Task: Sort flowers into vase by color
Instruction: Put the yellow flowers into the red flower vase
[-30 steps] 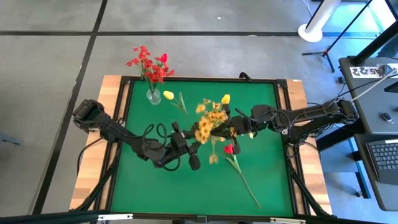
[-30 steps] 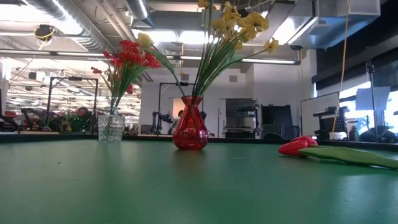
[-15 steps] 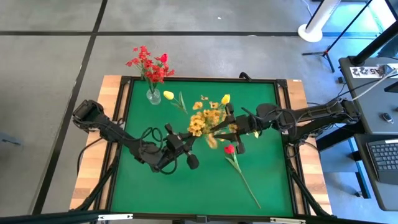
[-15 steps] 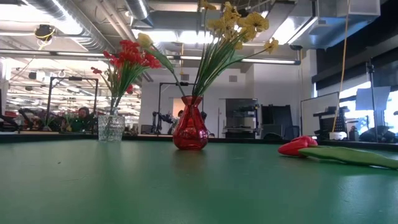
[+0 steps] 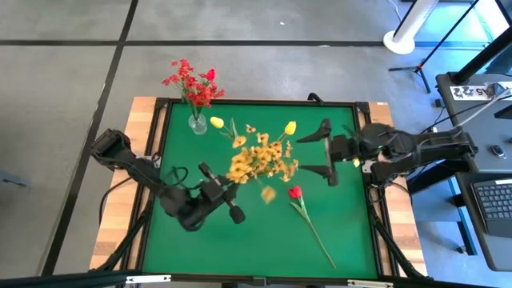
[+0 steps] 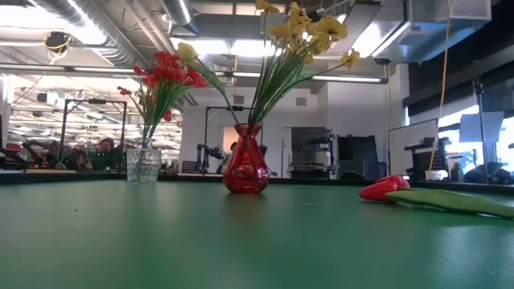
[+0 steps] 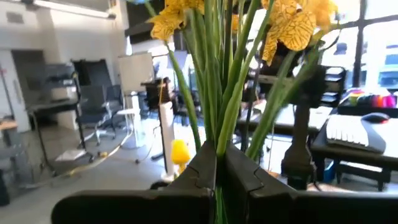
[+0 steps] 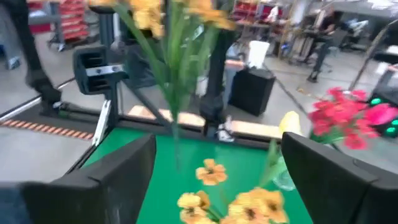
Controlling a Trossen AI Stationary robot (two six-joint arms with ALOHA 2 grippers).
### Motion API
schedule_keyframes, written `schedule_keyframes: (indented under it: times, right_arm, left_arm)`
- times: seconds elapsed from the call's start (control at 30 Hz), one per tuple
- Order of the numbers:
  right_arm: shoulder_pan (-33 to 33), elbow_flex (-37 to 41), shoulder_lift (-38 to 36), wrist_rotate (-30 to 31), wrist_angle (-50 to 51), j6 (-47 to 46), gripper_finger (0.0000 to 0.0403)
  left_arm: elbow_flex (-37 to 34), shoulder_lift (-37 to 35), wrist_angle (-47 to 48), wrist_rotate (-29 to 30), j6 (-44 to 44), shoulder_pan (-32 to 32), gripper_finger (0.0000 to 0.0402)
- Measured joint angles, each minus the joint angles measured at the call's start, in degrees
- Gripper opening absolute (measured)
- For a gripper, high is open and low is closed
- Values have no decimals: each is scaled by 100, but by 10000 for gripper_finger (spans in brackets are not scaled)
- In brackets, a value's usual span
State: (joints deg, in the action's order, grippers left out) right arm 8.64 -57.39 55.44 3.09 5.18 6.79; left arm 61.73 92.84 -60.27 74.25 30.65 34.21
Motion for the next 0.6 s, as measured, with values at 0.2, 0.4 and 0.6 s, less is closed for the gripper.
schedule_keyframes:
  times: [0.2,0.4,0.6]
  right_arm:
    - [-4,-8,-571,251,713,-65,320]
    - [-4,2,-804,467,1499,-225,290]
    - [-4,330,-809,525,1799,-355,271]
  left_arm:
    - [-602,-418,-208,-472,-118,-82,0]
    - [-2268,-932,-1193,-2173,-1585,-649,0]
    - [-3258,-865,-2382,-2905,-2106,-1320,0]
